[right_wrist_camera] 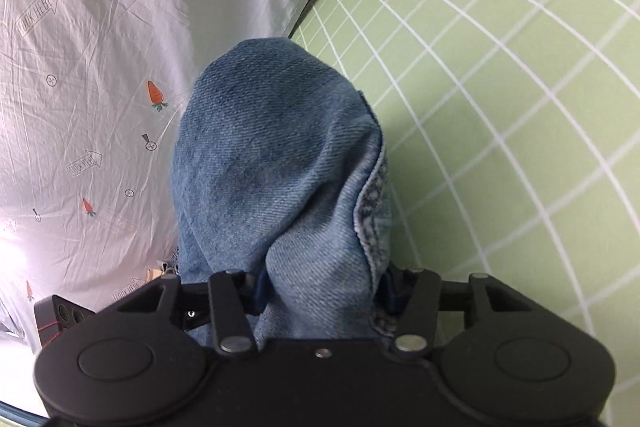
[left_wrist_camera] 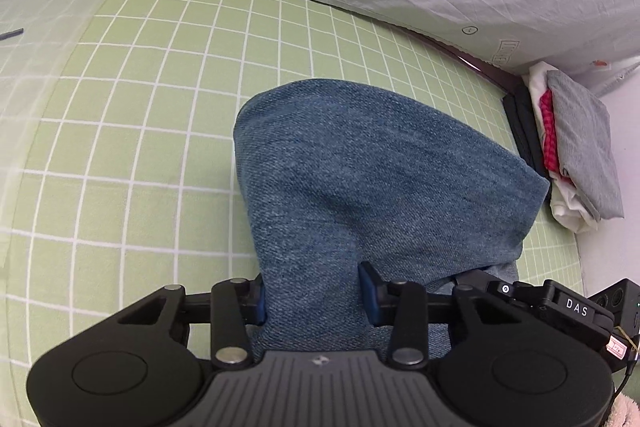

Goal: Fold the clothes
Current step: 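Lift the jeans bundle with both grippers and carry it toward the folded clothes stack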

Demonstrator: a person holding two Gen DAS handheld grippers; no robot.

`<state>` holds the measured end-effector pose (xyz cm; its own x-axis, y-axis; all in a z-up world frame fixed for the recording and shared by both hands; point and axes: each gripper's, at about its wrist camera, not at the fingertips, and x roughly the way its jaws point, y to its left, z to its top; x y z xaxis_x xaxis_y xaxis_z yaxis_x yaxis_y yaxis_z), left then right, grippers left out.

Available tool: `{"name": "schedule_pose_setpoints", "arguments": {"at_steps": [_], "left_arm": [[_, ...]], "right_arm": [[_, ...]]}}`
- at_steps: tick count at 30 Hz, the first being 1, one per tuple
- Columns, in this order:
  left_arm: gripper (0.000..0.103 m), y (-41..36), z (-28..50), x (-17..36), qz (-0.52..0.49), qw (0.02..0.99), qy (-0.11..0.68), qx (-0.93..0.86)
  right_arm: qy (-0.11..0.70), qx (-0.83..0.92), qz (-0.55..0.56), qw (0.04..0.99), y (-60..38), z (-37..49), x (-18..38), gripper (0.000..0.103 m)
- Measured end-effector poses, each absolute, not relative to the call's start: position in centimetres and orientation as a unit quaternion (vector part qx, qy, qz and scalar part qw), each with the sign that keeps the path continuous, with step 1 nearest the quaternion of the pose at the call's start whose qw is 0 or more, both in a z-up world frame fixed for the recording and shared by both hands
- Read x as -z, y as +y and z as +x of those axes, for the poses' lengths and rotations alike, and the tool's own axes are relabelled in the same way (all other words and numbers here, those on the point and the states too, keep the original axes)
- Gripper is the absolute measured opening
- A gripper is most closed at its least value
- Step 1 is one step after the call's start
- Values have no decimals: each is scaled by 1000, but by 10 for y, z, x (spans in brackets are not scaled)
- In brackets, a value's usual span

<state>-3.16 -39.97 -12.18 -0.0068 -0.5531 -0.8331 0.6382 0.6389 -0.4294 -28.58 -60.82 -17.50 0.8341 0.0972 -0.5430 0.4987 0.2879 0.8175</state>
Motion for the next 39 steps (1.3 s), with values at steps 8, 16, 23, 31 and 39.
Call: {"name": "schedule_pose_setpoints", "arguments": {"at_steps": [8, 16, 23, 31, 39], "left_arm": [[39, -371, -48, 120, 52, 675, 565, 471], [37, -359, -76, 114, 74, 647, 545, 528], [36, -376, -109, 105, 86, 629, 536, 557], [36, -449, -170, 90, 71, 643, 504, 572], [36, -573, -246, 59, 31, 646, 469, 602]], "right_arm": [[208, 197, 588, 757, -542, -326, 155, 49], [173, 249, 579, 757, -495, -363, 148, 49], [144, 273, 593, 744, -493, -404, 144, 49], [128, 261, 572, 767, -564, -458, 123, 49], [106, 254, 541, 795, -692, -531, 77, 49]]}}
